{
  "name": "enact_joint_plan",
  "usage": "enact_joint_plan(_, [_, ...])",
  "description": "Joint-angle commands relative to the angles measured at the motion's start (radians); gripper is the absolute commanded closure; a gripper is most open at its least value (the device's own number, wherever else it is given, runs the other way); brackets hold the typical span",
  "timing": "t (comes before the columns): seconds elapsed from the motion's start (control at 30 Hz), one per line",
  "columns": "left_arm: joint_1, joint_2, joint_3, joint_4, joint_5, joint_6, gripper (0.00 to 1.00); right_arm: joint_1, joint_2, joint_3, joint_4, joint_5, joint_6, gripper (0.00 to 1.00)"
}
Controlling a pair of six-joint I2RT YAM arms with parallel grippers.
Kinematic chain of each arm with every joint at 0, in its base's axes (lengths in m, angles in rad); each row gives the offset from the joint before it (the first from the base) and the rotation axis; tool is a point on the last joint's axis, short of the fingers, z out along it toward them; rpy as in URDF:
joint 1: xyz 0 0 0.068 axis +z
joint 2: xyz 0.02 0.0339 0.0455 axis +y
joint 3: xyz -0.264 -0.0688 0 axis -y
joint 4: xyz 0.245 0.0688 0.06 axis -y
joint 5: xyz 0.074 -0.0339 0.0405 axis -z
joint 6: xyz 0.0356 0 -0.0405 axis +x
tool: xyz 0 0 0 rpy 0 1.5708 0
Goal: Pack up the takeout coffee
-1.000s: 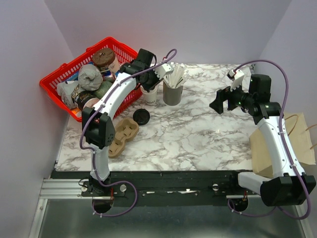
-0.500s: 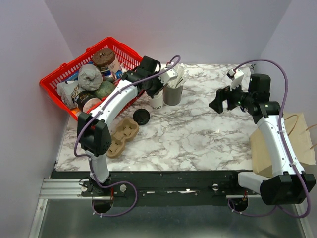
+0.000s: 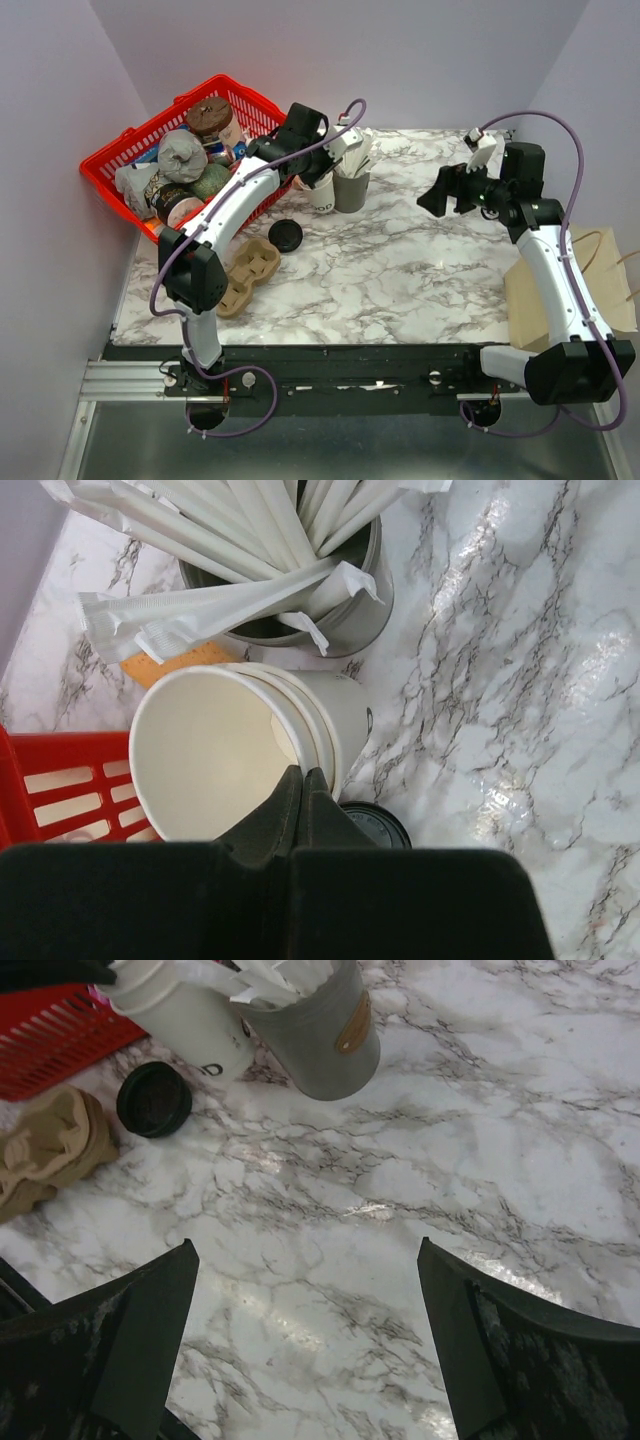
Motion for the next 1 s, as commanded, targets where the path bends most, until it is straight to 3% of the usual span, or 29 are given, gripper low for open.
enact_joint_plan(0.0, [-0.008, -0.063, -0.063, 0.063, -0.003, -0.080, 1.00, 0.053, 0.040, 0.036, 0.111, 0.027, 0.269, 0.00])
enact_joint_plan(0.1, [-0.008, -0.091, -0.136, 0.114, -0.029, -0.086, 1.00, 0.139, 0.072, 0.022, 0.188, 0.076, 0.335, 0.00])
enact_joint_plan(0.3, [-0.006, -0.048, -0.052, -0.001, -0.028, -0.162, 1.00, 0.283, 0.198, -0.010, 0.295, 0.152, 0.470, 0.00])
enact_joint_plan(0.63, [-0.008, -0.076, -0.086, -0.021, 0.061, -0.371, 1.00, 0.349, 0.345, -0.050, 0.501, 0.133, 0.642, 0.00])
enact_joint_plan(0.97, [-0.011, -0.131, -0.198, -0.001, 0.124, -0.412, 1.00, 0.381, 0.387, -0.156, 0.651, 0.044, 0.759, 0.00])
